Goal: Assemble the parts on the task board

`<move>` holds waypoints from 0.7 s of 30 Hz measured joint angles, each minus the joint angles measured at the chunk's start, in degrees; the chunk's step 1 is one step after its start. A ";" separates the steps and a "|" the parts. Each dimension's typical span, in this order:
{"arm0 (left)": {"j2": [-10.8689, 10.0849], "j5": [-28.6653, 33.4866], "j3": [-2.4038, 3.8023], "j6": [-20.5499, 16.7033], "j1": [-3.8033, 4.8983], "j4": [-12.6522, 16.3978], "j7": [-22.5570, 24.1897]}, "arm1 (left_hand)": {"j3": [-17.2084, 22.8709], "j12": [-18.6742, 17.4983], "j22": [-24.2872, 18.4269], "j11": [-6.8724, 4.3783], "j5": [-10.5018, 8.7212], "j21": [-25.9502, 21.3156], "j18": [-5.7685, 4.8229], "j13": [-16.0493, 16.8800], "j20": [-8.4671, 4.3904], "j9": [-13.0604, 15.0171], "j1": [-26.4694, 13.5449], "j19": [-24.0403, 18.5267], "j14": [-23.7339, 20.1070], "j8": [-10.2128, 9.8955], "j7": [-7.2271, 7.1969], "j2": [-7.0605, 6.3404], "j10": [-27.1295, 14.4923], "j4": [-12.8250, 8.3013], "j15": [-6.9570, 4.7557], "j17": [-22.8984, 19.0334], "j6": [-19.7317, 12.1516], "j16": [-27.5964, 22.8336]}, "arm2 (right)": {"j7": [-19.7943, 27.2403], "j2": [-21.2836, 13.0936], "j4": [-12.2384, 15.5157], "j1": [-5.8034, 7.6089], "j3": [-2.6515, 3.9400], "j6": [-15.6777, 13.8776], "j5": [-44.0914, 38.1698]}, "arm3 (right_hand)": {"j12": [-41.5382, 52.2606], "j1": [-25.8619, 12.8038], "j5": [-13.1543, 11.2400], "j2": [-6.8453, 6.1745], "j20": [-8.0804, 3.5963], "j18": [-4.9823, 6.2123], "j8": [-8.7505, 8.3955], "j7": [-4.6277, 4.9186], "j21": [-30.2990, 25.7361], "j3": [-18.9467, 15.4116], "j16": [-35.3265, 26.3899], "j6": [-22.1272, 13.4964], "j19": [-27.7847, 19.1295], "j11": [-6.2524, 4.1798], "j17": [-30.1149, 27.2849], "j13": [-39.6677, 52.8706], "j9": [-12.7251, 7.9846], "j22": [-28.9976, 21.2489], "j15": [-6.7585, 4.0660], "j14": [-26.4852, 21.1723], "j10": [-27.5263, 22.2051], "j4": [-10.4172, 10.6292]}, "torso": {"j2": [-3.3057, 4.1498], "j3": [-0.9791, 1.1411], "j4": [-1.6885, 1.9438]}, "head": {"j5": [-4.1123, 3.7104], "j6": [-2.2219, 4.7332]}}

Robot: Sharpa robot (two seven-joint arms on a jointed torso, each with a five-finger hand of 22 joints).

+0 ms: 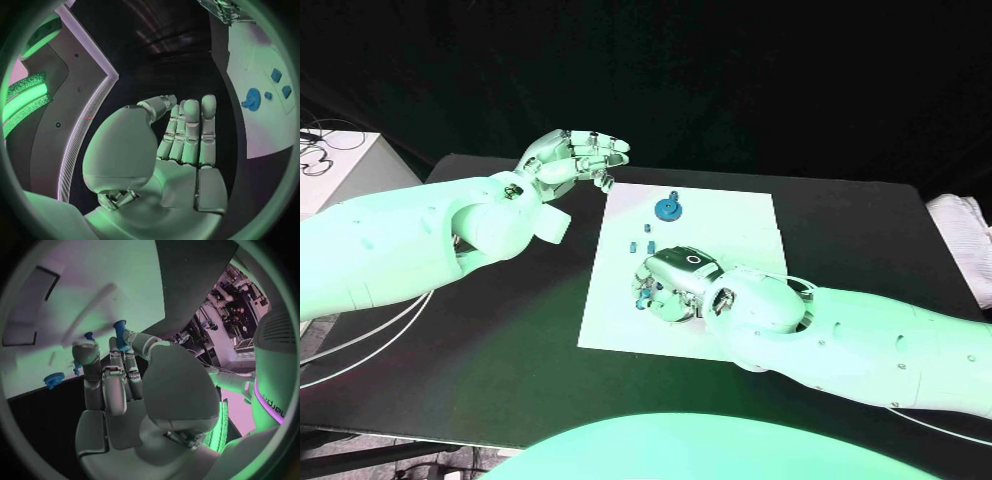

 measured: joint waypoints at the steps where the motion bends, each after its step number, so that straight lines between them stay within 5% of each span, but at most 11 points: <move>1: 0.00 0.00 0.00 0.01 0.00 0.00 -0.01 | 0.00 0.00 0.00 0.00 0.00 0.00 0.00 0.00 0.00 0.00 0.00 0.00 0.00 0.00 0.00 0.00 0.00 0.00 0.00 0.00 0.00 0.00 | 0.04 0.08 -0.06 0.01 0.00 0.08 -0.01 | -0.26 -0.01 0.00 0.00 0.18 0.00 0.00 0.24 -0.29 -0.12 0.00 -0.24 -0.18 0.00 0.00 0.00 0.03 -0.15 0.00 0.00 0.00 -0.14 | 0.00 0.00 0.00 | -0.01 -0.01; 3: 0.00 0.00 0.00 0.02 0.00 0.00 -0.02 | 0.00 0.00 0.00 0.00 0.00 0.00 0.00 0.00 0.00 0.00 0.00 0.00 0.00 0.00 -0.11 0.00 0.00 0.00 0.00 0.00 -0.11 0.00 | 0.15 0.18 -0.15 0.03 -0.01 0.20 -0.02 | -2.01 -0.91 1.18 -0.27 0.70 0.00 -0.90 0.67 -1.15 0.03 0.00 -1.75 -0.94 -0.43 0.00 -0.04 0.03 -0.74 0.40 0.16 -0.41 -0.29 | 0.00 0.00 0.00 | -0.01 -0.03; 6: 0.01 0.00 0.00 0.03 0.00 0.00 -0.04 | 0.00 0.00 0.00 0.00 0.00 0.00 0.00 0.00 0.00 0.00 -0.01 0.00 0.00 0.00 -0.20 -0.01 0.00 0.00 0.00 0.00 -0.20 0.00 | 0.35 0.26 -0.39 0.06 -0.06 0.40 -0.01 | -3.69 -3.07 3.48 -2.30 1.28 0.00 -2.01 1.14 -2.38 -0.13 0.00 -3.58 -1.69 -2.83 0.00 -0.83 -0.32 -1.60 1.17 0.29 0.02 -0.56 | 0.00 0.01 0.00 | -0.02 -0.06; 13: -0.01 0.00 0.00 0.06 0.00 -0.01 -0.11 | 0.00 0.00 0.00 0.00 0.00 0.00 0.00 0.00 0.00 0.00 -0.23 0.00 0.00 0.00 -0.20 -0.23 0.00 0.00 0.00 -0.05 -0.20 0.00 | 0.77 0.01 -0.43 -0.12 -0.42 1.18 0.29 | -4.65 -4.69 3.70 -3.93 1.95 0.00 -2.98 1.53 -5.20 -1.48 -0.57 -5.25 -2.97 -1.81 0.00 -1.49 -0.53 -3.88 1.76 0.09 -4.03 -0.42 | -0.01 0.01 0.01 | -0.02 -0.08; 21: -0.03 0.01 0.00 0.10 0.00 -0.03 -0.19 | 0.16 0.00 0.00 0.00 0.00 0.00 0.00 0.00 0.00 0.00 -0.23 0.00 0.00 0.00 -0.20 -0.23 0.00 0.16 0.00 -0.04 -0.20 0.00 | 1.11 -0.41 0.09 -0.12 -0.46 1.01 0.58 | -4.64 -4.69 4.22 -3.93 2.29 0.00 -3.49 1.73 -7.87 -2.21 -1.56 -6.25 -4.57 -1.65 0.00 -1.48 -0.61 -5.96 1.96 0.30 -5.99 -0.75 | -0.01 0.04 0.01 | -0.02 -0.08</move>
